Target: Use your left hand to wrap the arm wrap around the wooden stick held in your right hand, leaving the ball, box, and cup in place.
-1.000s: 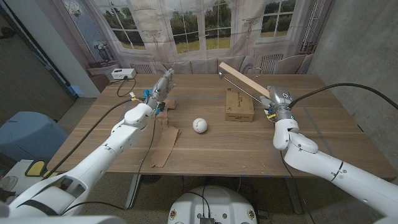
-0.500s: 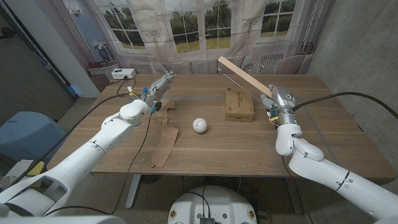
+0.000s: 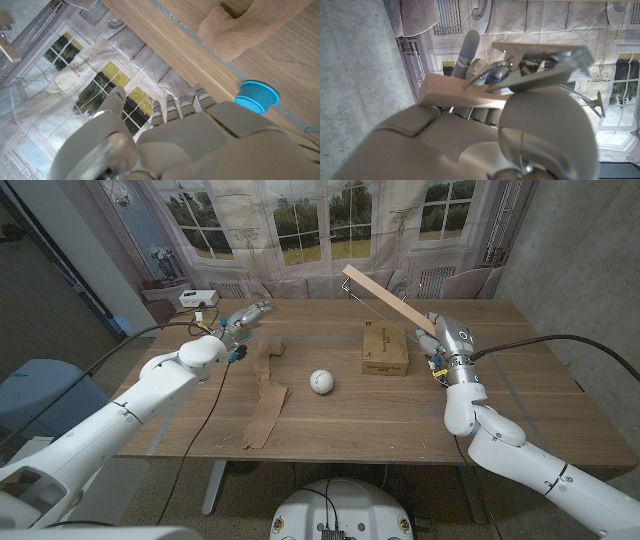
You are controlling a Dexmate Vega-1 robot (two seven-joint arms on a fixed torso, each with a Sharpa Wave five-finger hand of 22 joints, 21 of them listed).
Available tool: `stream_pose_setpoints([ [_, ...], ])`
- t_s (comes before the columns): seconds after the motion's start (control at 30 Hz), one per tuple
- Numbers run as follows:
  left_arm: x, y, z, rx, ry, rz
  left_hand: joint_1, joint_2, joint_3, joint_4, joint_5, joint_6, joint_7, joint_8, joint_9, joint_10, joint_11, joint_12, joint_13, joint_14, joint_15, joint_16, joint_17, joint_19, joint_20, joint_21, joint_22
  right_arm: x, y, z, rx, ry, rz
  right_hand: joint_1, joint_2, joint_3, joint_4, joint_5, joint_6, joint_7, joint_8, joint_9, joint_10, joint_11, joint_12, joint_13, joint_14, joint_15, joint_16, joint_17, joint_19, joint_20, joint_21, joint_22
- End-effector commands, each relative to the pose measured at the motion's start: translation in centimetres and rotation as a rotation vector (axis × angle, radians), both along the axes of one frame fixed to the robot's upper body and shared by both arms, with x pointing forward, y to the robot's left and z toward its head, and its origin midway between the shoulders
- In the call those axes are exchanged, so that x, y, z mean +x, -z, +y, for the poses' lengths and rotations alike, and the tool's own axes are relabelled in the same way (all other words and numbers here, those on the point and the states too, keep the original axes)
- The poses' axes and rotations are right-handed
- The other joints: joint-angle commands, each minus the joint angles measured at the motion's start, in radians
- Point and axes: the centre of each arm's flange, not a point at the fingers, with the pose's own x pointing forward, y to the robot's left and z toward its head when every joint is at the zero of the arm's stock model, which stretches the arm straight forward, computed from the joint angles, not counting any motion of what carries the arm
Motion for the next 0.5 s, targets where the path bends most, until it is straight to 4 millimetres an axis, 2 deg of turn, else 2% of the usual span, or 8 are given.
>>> stream_pose_setpoints([
  [0.03,-2.2,-1.6,1.2,0.175,-0.174,0.063,0.029,0.001,0.009,-0.011,-0.007,0.021,0.003,0.008,0.005,0.021,-0.002,0.009,0.002,0.02,-0.002,0.007,0.001,0.019,0.001,0.011,0.003,-0.6,0.6,-0.3,0.007,-0.018,-0.009,-0.118,0.125,0.011,0.003,0.005,0.107,0.031,0.004,0.0,-0.002,0.004,0.013,0.002,-0.006,-0.042,0.038,0.006,-0.012,-0.017,0.01,-0.002],
  [0.2,-2.3,-2.2,1.1,0.26,-0.272,0.107,0.041,-0.014,0.007,-0.017,-0.008,0.017,0.0,0.004,0.006,0.012,0.005,0.003,0.002,0.024,0.002,0.006,0.002,0.034,0.004,0.017,0.003,-0.9,0.9,-0.5,0.015,-0.02,-0.004,-0.119,0.124,0.014,0.002,0.005,0.108,0.032,0.004,-0.006,-0.005,0.005,0.02,-0.002,-0.008,-0.041,0.042,0.005,-0.015,-0.017,0.018,-0.006],
  [0.27,-2.3,-2.5,0.8,0.298,-0.309,0.125,0.052,-0.045,-0.003,-0.021,-0.008,0.013,-0.021,-0.002,0.006,0.012,0.006,0.0,0.003,0.034,0.002,0.006,0.002,0.053,0.017,0.024,0.002,-1.0,1.0,-0.6,0.02,-0.019,-0.004,-0.119,0.124,0.015,0.002,0.005,0.108,0.031,0.005,-0.008,-0.005,0.003,0.023,-0.002,-0.009,-0.041,0.043,0.005,-0.015,-0.016,0.02,-0.007],
  [0.33,-2.2,-2.9,0.5,0.336,-0.336,0.141,0.057,-0.059,-0.008,-0.021,-0.007,0.016,-0.041,-0.003,0.006,0.014,0.006,-0.001,0.004,0.043,-0.002,0.008,0.003,0.064,0.022,0.027,0.002,-1.0,1.2,-0.7,0.024,-0.021,-0.005,-0.12,0.124,0.016,0.002,0.005,0.106,0.031,0.006,-0.007,-0.005,0.007,0.025,-0.003,-0.01,-0.041,0.045,0.005,-0.016,-0.017,0.023,-0.008],
  [0.37,-2.2,-3.1,0.4,0.353,-0.343,0.15,0.066,-0.07,-0.01,-0.021,-0.005,0.02,-0.06,-0.004,0.007,0.017,0.002,-0.001,0.004,0.052,-0.006,0.009,0.003,0.079,0.026,0.033,0.001,-1.0,1.2,-0.8,0.026,-0.021,-0.004,-0.12,0.124,0.016,0.002,0.005,0.106,0.032,0.007,-0.006,-0.007,0.008,0.027,-0.002,-0.01,-0.041,0.045,0.005,-0.017,-0.017,0.024,-0.009],
  [0.43,-2.0,-3.5,0.3,0.389,-0.362,0.163,0.078,-0.077,-0.011,-0.022,-0.003,0.027,-0.081,-0.003,0.007,0.019,-0.004,-0.002,0.005,0.056,-0.009,0.008,0.003,0.086,0.03,0.035,0.001,-1.1,1.4,-0.9,0.024,-0.023,-0.004,-0.121,0.124,0.018,0.002,0.005,0.106,0.03,0.007,-0.008,-0.007,0.006,0.028,-0.006,-0.01,-0.041,0.046,0.005,-0.019,-0.017,0.027,-0.011],
  [0.5,-1.7,-4.1,0.1,0.427,-0.378,0.176,0.092,-0.079,-0.009,-0.022,-0.001,0.036,-0.089,-0.001,0.007,0.022,-0.011,-0.002,0.005,0.06,-0.011,0.007,0.003,0.09,0.028,0.036,0.0,-1.2,1.6,-1.0,0.03,-0.02,-0.004,-0.121,0.124,0.018,0.002,0.004,0.106,0.031,0.006,-0.011,-0.008,0.007,0.03,-0.005,-0.011,-0.041,0.047,0.005,-0.02,-0.017,0.029,-0.012],
])
